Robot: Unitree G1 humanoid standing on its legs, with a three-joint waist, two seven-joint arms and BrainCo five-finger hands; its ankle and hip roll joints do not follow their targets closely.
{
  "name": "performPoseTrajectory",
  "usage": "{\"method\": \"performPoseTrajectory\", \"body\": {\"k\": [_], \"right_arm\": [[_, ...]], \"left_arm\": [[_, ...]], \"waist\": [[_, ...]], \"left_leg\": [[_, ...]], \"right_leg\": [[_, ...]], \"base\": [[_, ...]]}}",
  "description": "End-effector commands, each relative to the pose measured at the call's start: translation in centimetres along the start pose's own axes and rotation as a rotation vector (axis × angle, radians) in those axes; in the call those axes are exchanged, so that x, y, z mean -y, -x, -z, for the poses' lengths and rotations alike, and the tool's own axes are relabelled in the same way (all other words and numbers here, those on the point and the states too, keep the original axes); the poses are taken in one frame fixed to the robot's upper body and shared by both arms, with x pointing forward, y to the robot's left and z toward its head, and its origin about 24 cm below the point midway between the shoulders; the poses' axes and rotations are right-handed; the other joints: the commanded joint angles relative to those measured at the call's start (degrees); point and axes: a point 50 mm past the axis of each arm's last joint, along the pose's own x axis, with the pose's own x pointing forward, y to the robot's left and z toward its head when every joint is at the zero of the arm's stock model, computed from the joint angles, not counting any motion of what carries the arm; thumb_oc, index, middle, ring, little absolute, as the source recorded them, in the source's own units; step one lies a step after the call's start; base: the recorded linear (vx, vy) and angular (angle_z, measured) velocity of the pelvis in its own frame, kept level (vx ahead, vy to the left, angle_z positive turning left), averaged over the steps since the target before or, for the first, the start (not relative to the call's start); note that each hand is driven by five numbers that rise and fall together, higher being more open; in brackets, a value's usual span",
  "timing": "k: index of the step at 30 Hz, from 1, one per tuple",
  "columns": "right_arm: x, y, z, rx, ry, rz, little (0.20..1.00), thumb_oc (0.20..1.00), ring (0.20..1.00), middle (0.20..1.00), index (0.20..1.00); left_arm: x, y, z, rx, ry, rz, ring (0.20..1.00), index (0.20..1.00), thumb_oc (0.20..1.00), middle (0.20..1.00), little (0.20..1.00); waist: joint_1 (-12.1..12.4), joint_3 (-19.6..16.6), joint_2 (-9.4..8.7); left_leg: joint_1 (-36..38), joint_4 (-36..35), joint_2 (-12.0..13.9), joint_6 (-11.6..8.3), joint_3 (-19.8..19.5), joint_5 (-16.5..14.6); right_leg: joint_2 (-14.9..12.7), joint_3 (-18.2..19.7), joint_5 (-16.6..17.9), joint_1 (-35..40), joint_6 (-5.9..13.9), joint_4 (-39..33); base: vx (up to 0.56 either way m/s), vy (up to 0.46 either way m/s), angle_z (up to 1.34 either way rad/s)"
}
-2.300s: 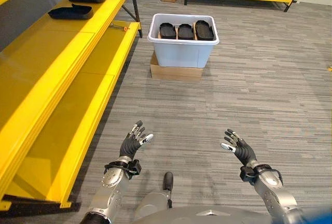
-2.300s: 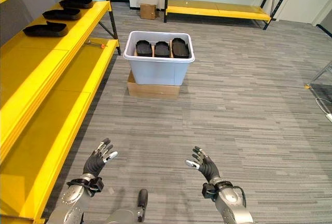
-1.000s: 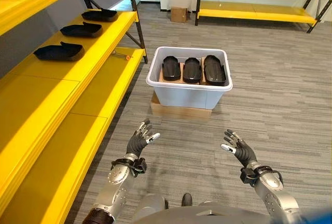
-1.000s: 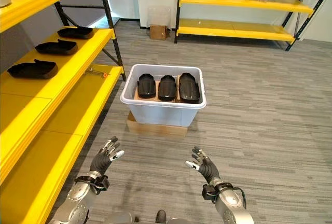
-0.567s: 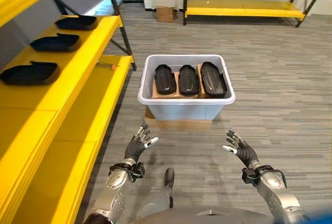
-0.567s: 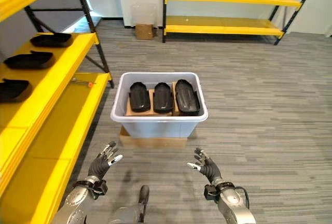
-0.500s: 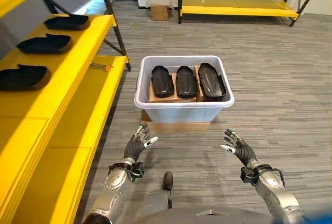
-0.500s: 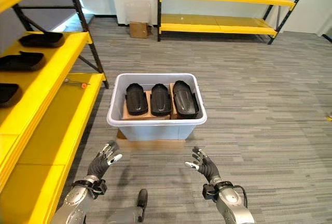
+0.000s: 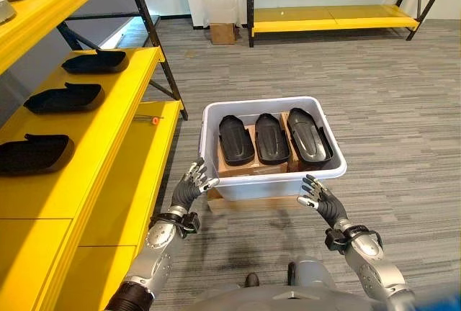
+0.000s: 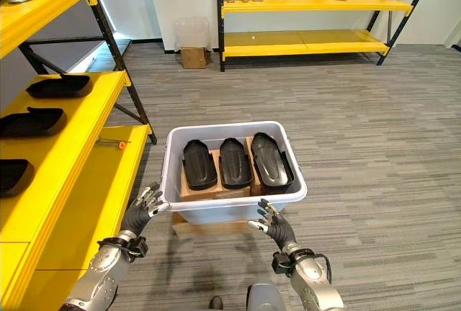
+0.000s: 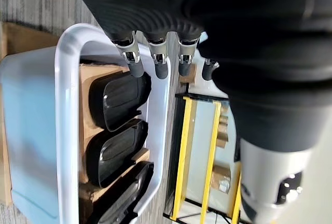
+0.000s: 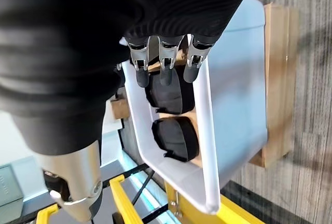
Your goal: Move parts from the plastic box to the shelf.
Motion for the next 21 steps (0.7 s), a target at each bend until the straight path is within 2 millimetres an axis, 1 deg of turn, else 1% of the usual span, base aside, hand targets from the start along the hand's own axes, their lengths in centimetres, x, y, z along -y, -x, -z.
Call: {"method": "performPoseTrajectory", "body": {"k": [1,2,3,5,6,7,8,11,12,14,15,16,17,19,20,21], "right_arm": [[-0.6,-0.6,-2.1,0.097,0.024,-0.043,1.000,1.000,1.000,1.000,1.000],[-0.6,-0.6,-2.1,0.097,0.025,-0.043,1.000,1.000,1.000,1.000,1.000],[-0.7,-0.6,-2.2,0.097,0.040,-0.047,1.000,1.000,1.000,1.000,1.000],[-0.6,-0.5,-2.2,0.096,0.043,-0.050,1.000,1.000,1.000,1.000,1.000],[-0.6,-0.5,-1.9,0.082,0.047,-0.049,1.000,1.000,1.000,1.000,1.000],[-0.6,-0.5,-2.0,0.085,0.046,-0.048,1.000,1.000,1.000,1.000,1.000],[-0.5,-0.5,-2.2,0.093,0.046,-0.049,1.000,1.000,1.000,1.000,1.000],[0.0,-0.5,-2.9,0.122,0.055,-0.037,1.000,1.000,1.000,1.000,1.000],[0.3,-0.5,-3.1,0.130,0.054,-0.023,1.000,1.000,1.000,1.000,1.000],[0.5,-0.4,-3.3,0.137,0.046,-0.011,1.000,1.000,1.000,1.000,1.000],[0.6,-0.4,-3.3,0.137,0.046,-0.011,1.000,1.000,1.000,1.000,1.000],[0.7,-0.3,-3.4,0.138,0.049,-0.013,1.000,1.000,1.000,1.000,1.000],[0.7,-0.3,-3.4,0.138,0.049,-0.013,1.000,1.000,1.000,1.000,1.000],[0.9,-0.2,-3.3,0.132,0.053,-0.009,1.000,1.000,1.000,1.000,1.000],[0.9,-0.2,-3.3,0.132,0.055,-0.010,1.000,1.000,1.000,1.000,1.000],[1.0,-0.2,-3.7,0.143,0.063,-0.015,1.000,1.000,1.000,1.000,1.000]], "left_arm": [[0.2,0.1,-1.6,0.093,0.016,0.032,1.000,1.000,1.000,1.000,1.000],[0.2,0.1,-1.6,0.093,0.016,0.032,1.000,1.000,1.000,1.000,1.000],[0.2,0.2,-1.7,0.097,0.008,0.040,1.000,1.000,1.000,1.000,1.000],[0.2,0.3,-1.6,0.094,0.012,0.044,1.000,1.000,1.000,1.000,1.000],[0.5,0.3,-1.1,0.077,0.020,0.047,1.000,1.000,1.000,1.000,1.000],[0.6,0.2,-1.0,0.072,0.029,0.048,1.000,1.000,1.000,1.000,1.000],[0.7,0.1,-1.1,0.075,0.036,0.049,1.000,1.000,1.000,1.000,1.000],[1.0,-0.1,-1.1,0.079,0.034,0.058,1.000,1.000,1.000,1.000,1.000],[1.3,-0.3,-1.1,0.076,0.038,0.068,1.000,1.000,1.000,1.000,1.000],[1.4,-0.3,-1.1,0.077,0.047,0.061,1.000,1.000,1.000,1.000,1.000],[1.4,-0.3,-1.1,0.077,0.048,0.061,1.000,1.000,1.000,1.000,1.000],[1.3,-0.3,-1.0,0.073,0.056,0.054,1.000,1.000,1.000,1.000,1.000],[1.3,-0.3,-1.0,0.073,0.056,0.054,1.000,1.000,1.000,1.000,1.000],[1.2,-0.2,-1.0,0.075,0.065,0.046,1.000,1.000,1.000,1.000,1.000],[1.1,-0.1,-1.0,0.076,0.068,0.044,1.000,1.000,1.000,1.000,1.000],[1.0,0.0,-1.2,0.086,0.074,0.041,1.000,1.000,1.000,1.000,1.000]], "waist": [[-0.9,-0.1,-0.17],[-1.0,-0.1,-0.16],[-1.0,0.2,-0.64],[-1.1,-0.1,-0.94],[-0.6,-1.4,-1.66],[-0.6,-2.2,-1.99],[-0.5,-2.6,-2.21],[-0.5,-3.5,-2.77],[-0.8,-4.0,-2.87],[-1.1,-4.1,-2.83],[-1.1,-4.1,-2.81],[-1.2,-4.1,-2.89],[-1.3,-4.0,-2.88],[-1.1,-3.6,-3.10],[-1.0,-3.3,-3.36],[0.1,-1.4,-4.12]], "left_leg": [[-0.5,-2.0,2.4,-5.20,-0.3,0.6],[-0.5,-2.0,2.4,-5.20,-0.3,0.6],[0.4,-2.0,2.4,-5.54,-0.3,-0.2],[1.2,-2.4,2.4,-5.73,-0.4,-0.6],[1.8,-2.5,2.4,-6.00,-0.1,-2.0],[1.8,-2.2,2.6,-6.36,-0.1,-2.7],[1.7,-1.2,3.1,-6.92,-0.1,-3.5],[1.5,1.7,4.6,-8.37,0.6,-5.5],[1.8,2.7,6.0,-9.30,0.8,-5.9],[1.7,4.4,6.7,-9.95,0.7,-6.1],[1.6,4.5,6.7,-9.96,0.7,-6.1],[1.3,7.0,7.4,-10.75,0.8,-6.0],[1.3,7.2,7.4,-10.77,0.7,-6.1],[-0.4,12.1,7.6,-11.84,0.9,-4.7],[-2.5,17.4,7.4,-12.23,0.7,-4.0],[-7.4,27.5,5.7,-13.05,-0.5,-1.1]], "right_leg": [[2.3,-1.1,13.3,5.4,0.93,-18.2],[2.3,-1.1,13.4,5.5,0.92,-18.3],[1.6,-1.1,15.6,5.0,1.55,-21.9],[1.7,-1.0,15.7,6.0,1.51,-22.3],[1.6,-2.0,16.4,8.1,1.18,-24.4],[1.8,-1.7,16.4,9.3,0.92,-25.3],[1.9,-2.3,16.3,10.5,0.69,-25.9],[2.5,-3.6,14.8,12.4,0.01,-25.8],[3.1,-4.0,13.2,13.0,-0.67,-25.0],[3.4,-4.3,11.9,13.2,-1.19,-24.1],[3.4,-4.3,11.9,13.2,-1.20,-24.0],[3.7,-4.5,10.4,13.7,-1.90,-23.1],[3.7,-4.5,10.4,13.7,-1.92,-23.0],[3.9,-4.4,9.4,14.8,-2.67,-22.9],[3.9,-4.4,9.0,15.3,-3.10,-22.8],[3.5,-4.0,8.7,16.4,-3.71,-22.7]], "base": [[0.05,-0.025,-0.05],[0.18,-0.117,0.07],[0.20,-0.133,0.17],[0.21,-0.140,0.18],[0.27,-0.164,0.02],[0.35,-0.216,-0.03],[0.27,-0.171,-0.03],[0.26,-0.186,0.21],[0.27,-0.190,0.08],[0.19,-0.130,0.11],[0.18,-0.120,0.15],[0.12,-0.082,0.16],[0.16,-0.110,0.22],[0.09,-0.083,0.18],[0.06,-0.124,0.12],[0.01,-0.084,0.10]]}}
